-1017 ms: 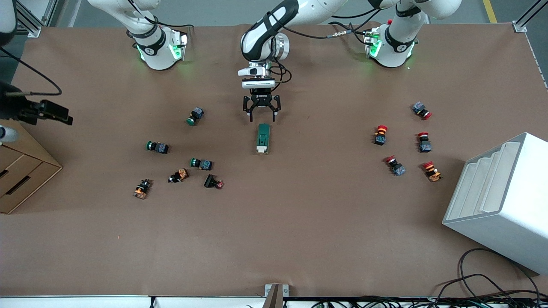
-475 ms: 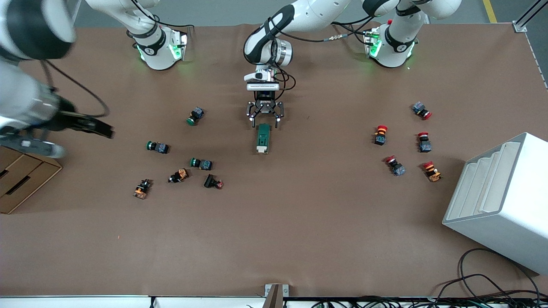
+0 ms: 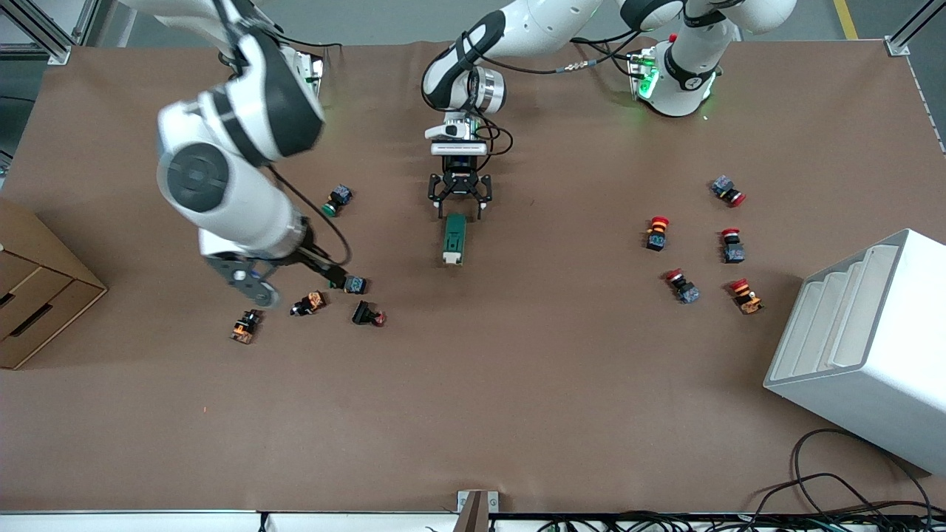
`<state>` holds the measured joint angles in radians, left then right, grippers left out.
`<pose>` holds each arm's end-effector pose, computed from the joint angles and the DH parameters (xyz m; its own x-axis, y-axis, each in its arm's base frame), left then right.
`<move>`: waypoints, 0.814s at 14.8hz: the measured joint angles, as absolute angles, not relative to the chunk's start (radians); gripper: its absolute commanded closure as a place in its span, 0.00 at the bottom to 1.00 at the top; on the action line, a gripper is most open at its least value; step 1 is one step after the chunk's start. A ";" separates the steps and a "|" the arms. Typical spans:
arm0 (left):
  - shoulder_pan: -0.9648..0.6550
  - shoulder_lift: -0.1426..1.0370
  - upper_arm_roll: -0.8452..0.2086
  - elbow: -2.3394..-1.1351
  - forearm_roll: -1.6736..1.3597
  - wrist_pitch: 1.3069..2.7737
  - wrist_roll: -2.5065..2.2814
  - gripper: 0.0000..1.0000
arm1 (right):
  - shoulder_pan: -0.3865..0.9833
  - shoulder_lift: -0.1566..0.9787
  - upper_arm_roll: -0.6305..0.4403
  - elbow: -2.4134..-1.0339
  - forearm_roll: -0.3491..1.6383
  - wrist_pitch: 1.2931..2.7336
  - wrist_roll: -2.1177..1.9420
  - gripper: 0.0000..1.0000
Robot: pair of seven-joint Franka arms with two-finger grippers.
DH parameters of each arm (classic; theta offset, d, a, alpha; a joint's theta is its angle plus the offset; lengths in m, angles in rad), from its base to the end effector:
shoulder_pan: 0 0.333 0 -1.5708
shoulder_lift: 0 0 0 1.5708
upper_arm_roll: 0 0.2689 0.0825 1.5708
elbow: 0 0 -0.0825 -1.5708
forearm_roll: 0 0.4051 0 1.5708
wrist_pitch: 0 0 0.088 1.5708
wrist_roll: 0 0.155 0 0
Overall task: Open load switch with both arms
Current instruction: 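Reach the right gripper to the white handle while the left gripper holds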
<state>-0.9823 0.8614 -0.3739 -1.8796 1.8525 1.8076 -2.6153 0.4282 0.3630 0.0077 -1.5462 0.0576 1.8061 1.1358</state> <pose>0.2270 -0.5390 0.0045 0.3530 -0.0172 0.9355 -0.0396 -0.9992 -0.0034 0.5896 0.2825 0.3354 0.7484 -0.6563 -0.0953 -0.6527 -0.7544 0.0697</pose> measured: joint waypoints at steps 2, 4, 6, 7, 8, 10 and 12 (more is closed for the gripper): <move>-0.985 0.886 -0.373 -1.881 1.867 1.783 -2.631 0.01 | 0.479 0.420 0.008 -1.547 0.059 1.862 1.269 0.00; -0.985 0.896 -0.369 -1.878 1.898 1.772 -2.637 0.01 | 0.532 0.476 0.008 -1.547 0.059 1.909 1.390 0.00; -0.985 0.896 -0.365 -1.870 1.901 1.771 -2.637 0.01 | 0.583 0.525 0.008 -1.547 0.059 1.934 1.494 0.00; -0.984 0.896 -0.364 -1.865 1.901 1.771 -2.637 0.03 | 0.607 0.547 0.008 -1.547 0.059 1.941 1.542 0.00; -0.984 0.896 -0.362 -1.861 1.901 1.771 -2.637 0.03 | 0.629 0.569 0.007 -1.548 0.060 1.949 1.598 0.00; -0.984 0.901 -0.360 -1.861 1.901 1.771 -2.637 0.02 | 0.660 0.614 0.007 -1.548 0.060 1.985 1.743 0.00; -0.984 0.907 -0.360 -1.858 1.902 1.771 -2.650 0.02 | 0.670 0.653 0.007 -1.547 0.064 2.029 1.868 0.00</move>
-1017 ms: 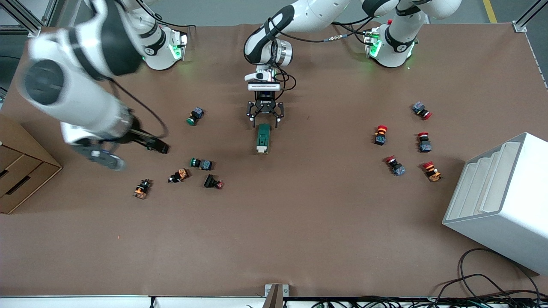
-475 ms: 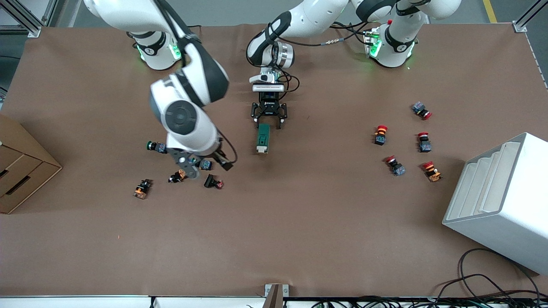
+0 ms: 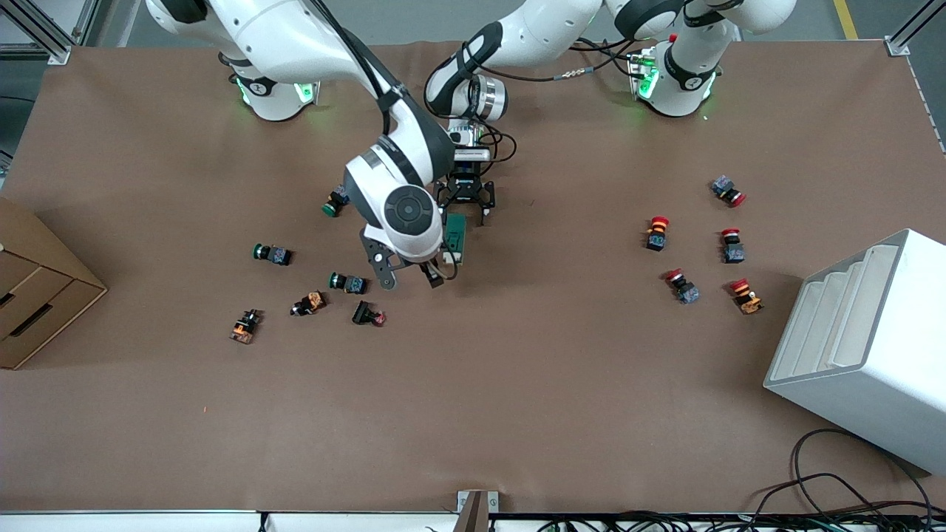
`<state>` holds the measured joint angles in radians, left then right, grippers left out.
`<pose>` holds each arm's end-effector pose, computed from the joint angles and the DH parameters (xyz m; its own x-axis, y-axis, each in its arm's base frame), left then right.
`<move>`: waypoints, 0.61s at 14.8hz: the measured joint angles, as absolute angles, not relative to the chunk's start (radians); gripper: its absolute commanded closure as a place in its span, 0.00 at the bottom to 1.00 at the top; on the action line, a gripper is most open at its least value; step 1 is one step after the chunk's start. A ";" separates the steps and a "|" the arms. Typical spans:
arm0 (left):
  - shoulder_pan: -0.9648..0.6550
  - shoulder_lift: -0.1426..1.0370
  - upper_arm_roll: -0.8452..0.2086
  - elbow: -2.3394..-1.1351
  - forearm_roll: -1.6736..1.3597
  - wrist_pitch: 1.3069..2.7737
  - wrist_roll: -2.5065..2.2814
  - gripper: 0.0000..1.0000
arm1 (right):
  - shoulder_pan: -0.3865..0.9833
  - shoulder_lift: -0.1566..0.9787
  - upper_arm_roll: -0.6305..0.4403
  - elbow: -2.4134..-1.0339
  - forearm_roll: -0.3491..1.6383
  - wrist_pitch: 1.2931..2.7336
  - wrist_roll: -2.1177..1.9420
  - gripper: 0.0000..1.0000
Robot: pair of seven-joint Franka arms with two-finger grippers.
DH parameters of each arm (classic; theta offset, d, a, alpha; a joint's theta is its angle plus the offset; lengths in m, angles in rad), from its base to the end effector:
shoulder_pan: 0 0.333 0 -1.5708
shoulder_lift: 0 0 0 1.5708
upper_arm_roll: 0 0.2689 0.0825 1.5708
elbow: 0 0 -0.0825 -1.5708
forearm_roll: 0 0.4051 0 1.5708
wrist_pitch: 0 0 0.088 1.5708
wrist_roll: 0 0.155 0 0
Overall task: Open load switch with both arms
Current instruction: 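Reach the right gripper to the white handle while the left gripper holds, then press the white handle down with the right gripper onto the switch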
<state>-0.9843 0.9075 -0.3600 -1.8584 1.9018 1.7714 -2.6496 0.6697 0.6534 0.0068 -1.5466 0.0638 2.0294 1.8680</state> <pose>0.2355 -0.5336 -0.0099 0.3113 -0.0111 0.9502 -0.0421 -0.9991 0.0021 0.5151 0.4215 0.1572 0.3380 -0.9411 -0.0033 -0.9257 -0.3331 0.1794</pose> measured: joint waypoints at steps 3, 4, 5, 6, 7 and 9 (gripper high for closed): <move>-0.988 0.910 -0.360 -1.855 1.903 1.767 -2.669 0.01 | 0.669 0.683 0.000 -1.540 0.119 2.043 1.916 0.00; -0.990 0.911 -0.360 -1.855 1.903 1.766 -2.671 0.01 | 0.669 0.686 0.000 -1.539 0.139 2.043 1.919 0.00; -0.992 0.913 -0.360 -1.854 1.903 1.766 -2.673 0.01 | 0.670 0.688 0.000 -1.539 0.155 2.043 1.920 0.00; -0.995 0.917 -0.360 -1.854 1.904 1.763 -2.675 0.02 | 0.673 0.691 0.001 -1.539 0.164 2.043 1.921 0.00; -1.000 0.921 -0.359 -1.853 1.908 1.753 -2.675 0.01 | 0.677 0.695 0.001 -1.539 0.172 2.044 1.924 0.00; -1.008 0.929 -0.358 -1.849 1.910 1.738 -2.675 0.01 | 0.686 0.710 0.002 -1.539 0.183 2.057 1.941 0.00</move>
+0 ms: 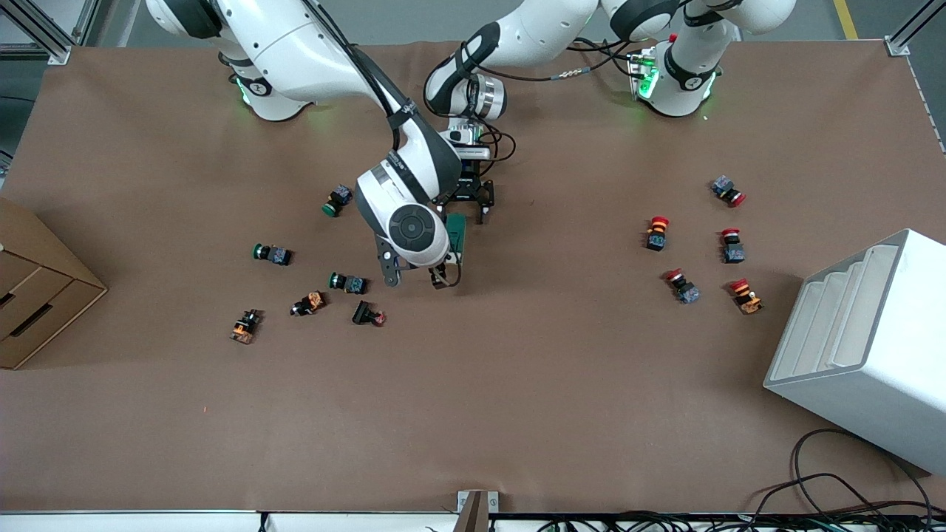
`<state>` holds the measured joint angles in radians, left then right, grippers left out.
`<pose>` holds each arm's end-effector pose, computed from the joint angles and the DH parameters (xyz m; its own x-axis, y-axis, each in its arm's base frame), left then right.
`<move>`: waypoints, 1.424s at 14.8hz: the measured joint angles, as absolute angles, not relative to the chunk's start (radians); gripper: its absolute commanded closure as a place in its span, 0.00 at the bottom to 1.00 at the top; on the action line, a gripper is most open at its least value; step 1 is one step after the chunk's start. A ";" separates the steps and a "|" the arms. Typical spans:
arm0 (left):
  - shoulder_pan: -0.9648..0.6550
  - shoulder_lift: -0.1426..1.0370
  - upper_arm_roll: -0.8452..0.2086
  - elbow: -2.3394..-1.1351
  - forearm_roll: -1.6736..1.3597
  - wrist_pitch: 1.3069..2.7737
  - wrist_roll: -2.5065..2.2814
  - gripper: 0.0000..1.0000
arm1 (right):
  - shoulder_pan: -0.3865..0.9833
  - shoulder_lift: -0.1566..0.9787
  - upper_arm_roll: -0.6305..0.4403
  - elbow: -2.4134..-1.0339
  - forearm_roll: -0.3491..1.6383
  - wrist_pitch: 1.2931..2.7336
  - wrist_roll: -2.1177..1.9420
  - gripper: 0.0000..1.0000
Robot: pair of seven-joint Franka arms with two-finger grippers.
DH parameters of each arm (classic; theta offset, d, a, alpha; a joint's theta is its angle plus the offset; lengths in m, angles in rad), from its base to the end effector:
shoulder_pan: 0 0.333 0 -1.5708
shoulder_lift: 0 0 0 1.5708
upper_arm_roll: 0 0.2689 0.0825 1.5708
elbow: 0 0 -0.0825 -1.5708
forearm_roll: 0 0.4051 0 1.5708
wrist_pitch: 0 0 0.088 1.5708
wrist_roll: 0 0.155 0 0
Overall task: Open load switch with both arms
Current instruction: 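Press the white handle down with the right gripper onto the switch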
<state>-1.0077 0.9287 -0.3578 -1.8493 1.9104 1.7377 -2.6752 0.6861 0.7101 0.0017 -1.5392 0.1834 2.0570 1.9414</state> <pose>0.2268 -0.5344 -0.0154 0.2868 -0.0015 0.9580 -0.0467 -0.9988 0.0124 0.5010 0.4342 0.1254 0.2060 -0.9766 -0.0619 -0.9478 -0.2149 0.2357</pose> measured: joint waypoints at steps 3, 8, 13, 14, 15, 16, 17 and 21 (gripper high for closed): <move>-1.010 0.933 -0.358 -1.845 1.911 1.731 -2.675 0.01 | 0.696 0.738 0.002 -1.539 0.198 2.071 1.953 0.00; -1.023 0.943 -0.351 -1.838 1.911 1.708 -2.710 0.01 | 0.717 0.748 0.003 -1.533 0.220 2.070 1.954 0.00; -1.036 0.958 -0.348 -1.828 1.915 1.682 -2.710 0.01 | 0.734 0.748 0.003 -1.465 0.241 1.939 1.957 0.00; -1.036 0.958 -0.348 -1.828 1.915 1.682 -2.710 0.01 | 0.735 0.748 0.003 -1.450 0.242 1.903 1.957 0.00; -1.036 0.958 -0.348 -1.827 1.915 1.682 -2.710 0.01 | 0.735 0.748 0.003 -1.439 0.242 1.874 1.957 0.00; -1.036 0.958 -0.348 -1.827 1.915 1.682 -2.710 0.01 | 0.735 0.748 0.003 -1.432 0.242 1.850 1.957 0.00; -1.036 0.958 -0.348 -1.827 1.915 1.682 -2.710 0.01 | 0.737 0.748 0.003 -1.429 0.242 1.833 1.957 0.00; -1.036 0.958 -0.348 -1.827 1.915 1.682 -2.711 0.01 | 0.758 0.748 0.004 -1.424 0.242 1.758 1.957 0.00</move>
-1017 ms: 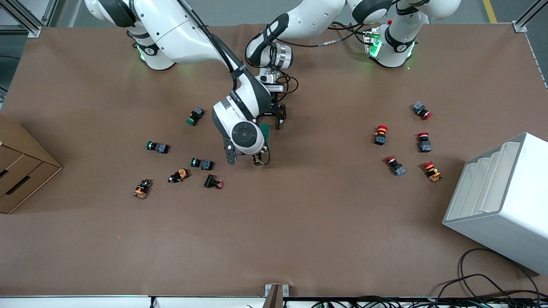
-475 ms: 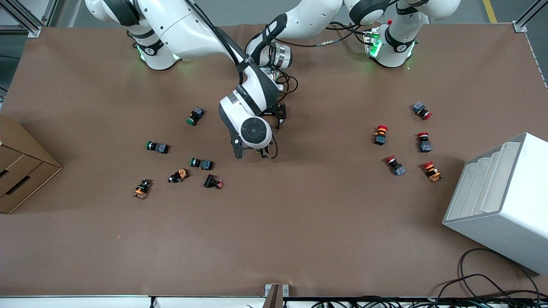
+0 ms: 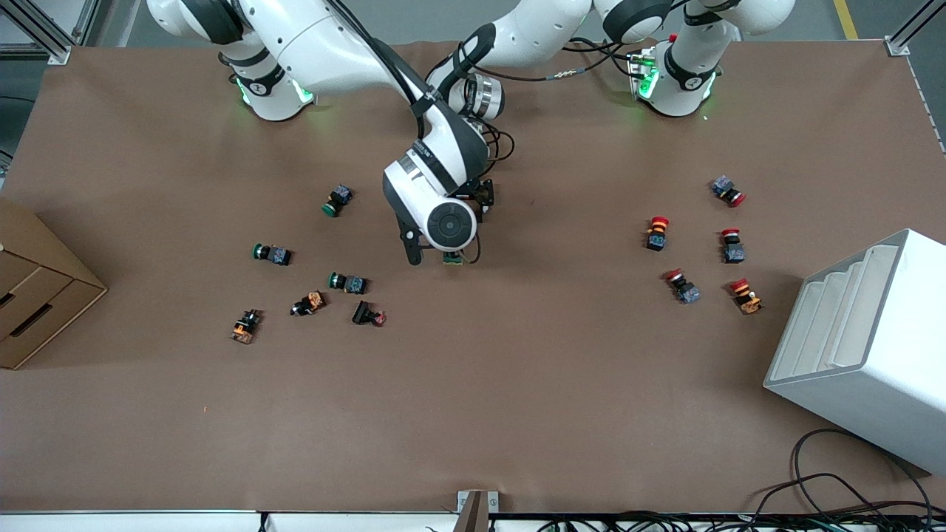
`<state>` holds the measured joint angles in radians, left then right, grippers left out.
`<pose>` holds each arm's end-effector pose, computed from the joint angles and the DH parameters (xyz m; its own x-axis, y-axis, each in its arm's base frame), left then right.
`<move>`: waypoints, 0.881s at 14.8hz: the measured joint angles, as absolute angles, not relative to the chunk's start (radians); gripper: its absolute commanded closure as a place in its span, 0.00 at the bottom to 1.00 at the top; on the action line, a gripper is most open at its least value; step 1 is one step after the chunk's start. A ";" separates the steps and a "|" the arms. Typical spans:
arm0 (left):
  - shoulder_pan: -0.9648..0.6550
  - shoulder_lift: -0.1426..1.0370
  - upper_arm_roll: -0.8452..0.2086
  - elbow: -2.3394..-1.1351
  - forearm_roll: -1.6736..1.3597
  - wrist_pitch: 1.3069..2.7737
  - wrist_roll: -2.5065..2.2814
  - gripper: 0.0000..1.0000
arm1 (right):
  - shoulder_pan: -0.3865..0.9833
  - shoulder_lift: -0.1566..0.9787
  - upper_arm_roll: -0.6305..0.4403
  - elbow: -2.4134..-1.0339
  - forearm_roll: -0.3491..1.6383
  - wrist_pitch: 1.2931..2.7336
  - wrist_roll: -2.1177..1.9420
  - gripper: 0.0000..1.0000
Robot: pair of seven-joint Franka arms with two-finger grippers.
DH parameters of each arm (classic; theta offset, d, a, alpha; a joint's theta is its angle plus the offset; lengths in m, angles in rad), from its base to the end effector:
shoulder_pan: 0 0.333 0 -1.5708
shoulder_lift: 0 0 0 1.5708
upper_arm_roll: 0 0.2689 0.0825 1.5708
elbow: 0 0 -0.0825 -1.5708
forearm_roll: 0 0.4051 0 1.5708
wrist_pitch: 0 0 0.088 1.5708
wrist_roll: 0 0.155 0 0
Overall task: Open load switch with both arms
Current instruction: 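Press the white handle down with the right gripper onto the switch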
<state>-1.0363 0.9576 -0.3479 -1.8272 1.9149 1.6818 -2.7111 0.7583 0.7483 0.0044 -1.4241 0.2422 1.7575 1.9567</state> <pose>0.2237 -0.5346 -0.0196 0.2392 0.0232 0.9707 -0.0345 -0.9989 0.0324 0.4435 0.4687 0.1387 0.2695 -0.9625 -0.0324 -0.8543 -0.2545 0.4532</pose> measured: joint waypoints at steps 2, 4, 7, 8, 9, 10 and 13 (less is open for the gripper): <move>-1.036 0.958 -0.348 -1.827 1.915 1.682 -2.711 0.01 | 0.770 0.749 0.003 -1.423 0.242 1.736 1.957 0.00; -1.036 0.958 -0.348 -1.827 1.915 1.682 -2.711 0.01 | 0.778 0.748 0.004 -1.410 0.242 1.699 1.957 0.00; -1.036 0.958 -0.348 -1.827 1.915 1.682 -2.711 0.01 | 0.794 0.748 0.005 -1.400 0.242 1.666 1.957 0.00; -1.036 0.958 -0.348 -1.827 1.915 1.682 -2.711 0.01 | 0.801 0.748 0.005 -1.400 0.242 1.664 1.957 0.00; -1.036 0.958 -0.348 -1.827 1.915 1.682 -2.711 0.01 | 0.806 0.748 0.004 -1.401 0.242 1.662 1.957 0.00; -1.036 0.958 -0.348 -1.827 1.915 1.682 -2.711 0.01 | 0.810 0.748 0.004 -1.401 0.242 1.661 1.957 0.00; -1.036 0.958 -0.348 -1.827 1.915 1.682 -2.711 0.01 | 0.813 0.749 0.004 -1.405 0.242 1.661 1.957 0.00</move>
